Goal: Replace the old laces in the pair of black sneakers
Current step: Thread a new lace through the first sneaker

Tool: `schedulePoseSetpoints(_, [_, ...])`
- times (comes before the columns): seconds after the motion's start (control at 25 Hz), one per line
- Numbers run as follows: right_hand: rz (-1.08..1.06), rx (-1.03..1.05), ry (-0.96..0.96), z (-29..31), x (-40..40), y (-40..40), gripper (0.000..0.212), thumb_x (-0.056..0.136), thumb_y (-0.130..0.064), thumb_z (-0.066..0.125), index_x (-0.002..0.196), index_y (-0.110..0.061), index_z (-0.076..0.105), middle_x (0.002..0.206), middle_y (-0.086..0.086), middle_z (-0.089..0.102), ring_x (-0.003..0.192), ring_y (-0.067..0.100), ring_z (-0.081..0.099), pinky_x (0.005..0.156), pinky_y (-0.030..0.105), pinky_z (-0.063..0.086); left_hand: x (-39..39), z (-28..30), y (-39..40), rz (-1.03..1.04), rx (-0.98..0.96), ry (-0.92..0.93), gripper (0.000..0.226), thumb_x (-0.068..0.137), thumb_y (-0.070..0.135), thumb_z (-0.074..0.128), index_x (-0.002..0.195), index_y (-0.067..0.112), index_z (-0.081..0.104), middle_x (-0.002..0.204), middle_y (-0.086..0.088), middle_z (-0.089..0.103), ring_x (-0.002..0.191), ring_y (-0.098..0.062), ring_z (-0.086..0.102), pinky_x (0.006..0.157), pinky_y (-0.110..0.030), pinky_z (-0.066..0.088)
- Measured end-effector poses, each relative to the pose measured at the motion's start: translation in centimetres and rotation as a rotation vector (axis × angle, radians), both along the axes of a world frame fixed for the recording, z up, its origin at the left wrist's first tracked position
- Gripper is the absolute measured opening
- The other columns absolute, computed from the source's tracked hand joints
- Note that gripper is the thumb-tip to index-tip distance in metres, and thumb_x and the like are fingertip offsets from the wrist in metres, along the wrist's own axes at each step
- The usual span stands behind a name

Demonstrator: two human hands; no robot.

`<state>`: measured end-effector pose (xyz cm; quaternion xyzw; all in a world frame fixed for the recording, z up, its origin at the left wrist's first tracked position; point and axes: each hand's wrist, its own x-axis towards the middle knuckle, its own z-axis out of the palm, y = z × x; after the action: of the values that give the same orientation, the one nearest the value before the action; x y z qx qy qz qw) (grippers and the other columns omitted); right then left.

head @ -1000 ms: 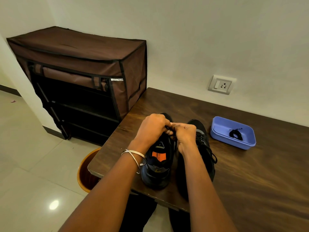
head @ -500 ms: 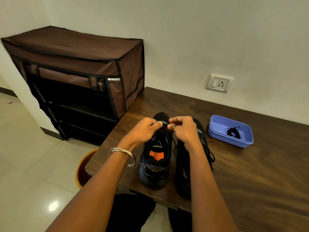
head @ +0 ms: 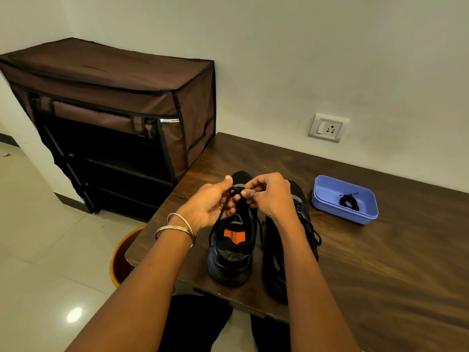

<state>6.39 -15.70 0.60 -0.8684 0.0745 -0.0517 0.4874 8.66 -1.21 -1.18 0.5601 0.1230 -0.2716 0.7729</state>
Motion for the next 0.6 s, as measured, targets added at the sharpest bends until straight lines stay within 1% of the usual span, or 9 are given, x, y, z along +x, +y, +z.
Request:
schedulePoseSetpoints(0.04, [-0.013, 0.002, -0.003, -0.2, 0.1, 0.0, 0.008, 0.084, -0.008, 0.077, 0.081, -0.015, 0.074, 0.076, 0.006, 0.073, 0.071, 0.015, 0.072, 0.075, 0.036, 0.062, 0.1, 0.0, 0.3, 0.007, -0.075, 0.038, 0.031, 0.099, 0.032, 0.051, 0.09, 0.004, 0.063, 0.068, -0.006, 0.064, 0.053, -0.012, 0.056, 0.051, -0.024, 0.053])
schedulePoseSetpoints(0.12, [-0.02, -0.02, -0.001, -0.4, 0.2, 0.0, 0.006, 0.087, -0.009, 0.073, 0.084, -0.013, 0.075, 0.077, 0.004, 0.072, 0.07, 0.013, 0.07, 0.078, 0.035, 0.061, 0.1, -0.1, 1.1, -0.035, -0.192, 0.048, 0.023, 0.099, 0.011, 0.045, 0.102, -0.003, 0.062, 0.078, -0.011, 0.066, 0.064, -0.014, 0.06, 0.061, -0.027, 0.058])
schedulePoseSetpoints(0.2, [-0.021, -0.05, -0.017, -0.6, 0.3, 0.0, 0.006, 0.088, -0.01, 0.072, 0.085, -0.013, 0.076, 0.08, 0.003, 0.072, 0.077, 0.016, 0.07, 0.081, 0.036, 0.06, -0.1, -0.2, 1.4, -0.108, -0.197, -0.049, 0.027, 0.093, -0.007, 0.043, 0.112, -0.008, 0.061, 0.086, -0.013, 0.067, 0.073, -0.016, 0.063, 0.072, -0.028, 0.06])
schedulePoseSetpoints(0.24, [-0.018, -0.056, -0.027, -0.6, 0.3, 0.0, 0.007, 0.088, -0.01, 0.072, 0.084, -0.013, 0.077, 0.081, 0.003, 0.072, 0.081, 0.017, 0.07, 0.082, 0.036, 0.059, -0.2, -0.2, 1.4, -0.126, -0.156, -0.113, 0.027, 0.091, -0.011, 0.047, 0.111, -0.008, 0.063, 0.086, -0.013, 0.067, 0.076, -0.017, 0.065, 0.075, -0.029, 0.06])
schedulePoseSetpoints(0.32, [-0.008, -0.064, -0.032, -0.6, 0.3, 0.0, 0.009, 0.088, -0.01, 0.071, 0.082, -0.013, 0.077, 0.081, 0.002, 0.072, 0.083, 0.018, 0.07, 0.081, 0.033, 0.059, -0.5, -0.3, 1.1, -0.102, -0.023, -0.213, 0.02, 0.087, -0.009, 0.059, 0.105, -0.006, 0.066, 0.084, -0.013, 0.068, 0.072, -0.016, 0.066, 0.072, -0.029, 0.06])
schedulePoseSetpoints(0.36, [-0.009, -0.066, -0.03, -0.7, 0.3, 0.0, 0.009, 0.088, -0.01, 0.071, 0.082, -0.013, 0.077, 0.081, 0.002, 0.072, 0.083, 0.018, 0.07, 0.079, 0.031, 0.059, -0.5, -0.2, 0.9, -0.074, 0.041, -0.246, 0.019, 0.085, -0.005, 0.064, 0.103, -0.006, 0.067, 0.081, -0.012, 0.067, 0.068, -0.015, 0.065, 0.068, -0.029, 0.061])
schedulePoseSetpoints(0.44, [-0.02, -0.055, -0.028, -0.7, 0.4, 0.0, 0.009, 0.088, -0.011, 0.071, 0.082, -0.011, 0.077, 0.081, 0.003, 0.072, 0.08, 0.017, 0.07, 0.077, 0.033, 0.06, -0.5, -0.3, 0.4, -0.015, 0.136, -0.298, 0.02, 0.083, 0.002, 0.07, 0.101, -0.006, 0.067, 0.075, -0.009, 0.064, 0.057, -0.011, 0.06, 0.059, -0.027, 0.059])
schedulePoseSetpoints(0.52, [-0.017, -0.035, -0.02, -0.7, 0.4, 0.0, 0.009, 0.088, -0.011, 0.071, 0.082, -0.011, 0.077, 0.081, 0.003, 0.072, 0.078, 0.016, 0.07, 0.077, 0.035, 0.06, -0.5, -0.6, 0.1, 0.032, 0.19, -0.348, 0.014, 0.085, 0.007, 0.071, 0.095, -0.001, 0.07, 0.069, -0.007, 0.06, 0.05, -0.008, 0.055, 0.053, -0.024, 0.057])
schedulePoseSetpoints(0.6, [-0.01, -0.034, -0.017, -0.7, 0.5, 0.1, 0.009, 0.089, -0.011, 0.071, 0.081, -0.011, 0.076, 0.079, 0.002, 0.072, 0.076, 0.014, 0.069, 0.078, 0.034, 0.06, -0.6, -0.7, 0.1, 0.073, 0.183, -0.368, 0.009, 0.085, 0.009, 0.071, 0.092, 0.003, 0.072, 0.067, -0.005, 0.06, 0.049, -0.007, 0.052, 0.05, -0.023, 0.055])
